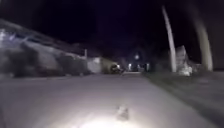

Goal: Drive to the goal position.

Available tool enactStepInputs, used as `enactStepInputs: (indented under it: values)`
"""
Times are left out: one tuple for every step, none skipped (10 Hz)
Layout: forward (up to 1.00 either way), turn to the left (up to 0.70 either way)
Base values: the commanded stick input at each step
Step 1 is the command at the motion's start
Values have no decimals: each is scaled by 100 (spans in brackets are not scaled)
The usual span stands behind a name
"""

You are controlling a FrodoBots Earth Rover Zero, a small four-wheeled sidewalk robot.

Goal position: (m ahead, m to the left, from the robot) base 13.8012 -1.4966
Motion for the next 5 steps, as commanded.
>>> enactStepInputs:
  values:
    - [70, -35]
    - [70, -35]
    - [70, -35]
    - [70, -35]
    - [70, -3]
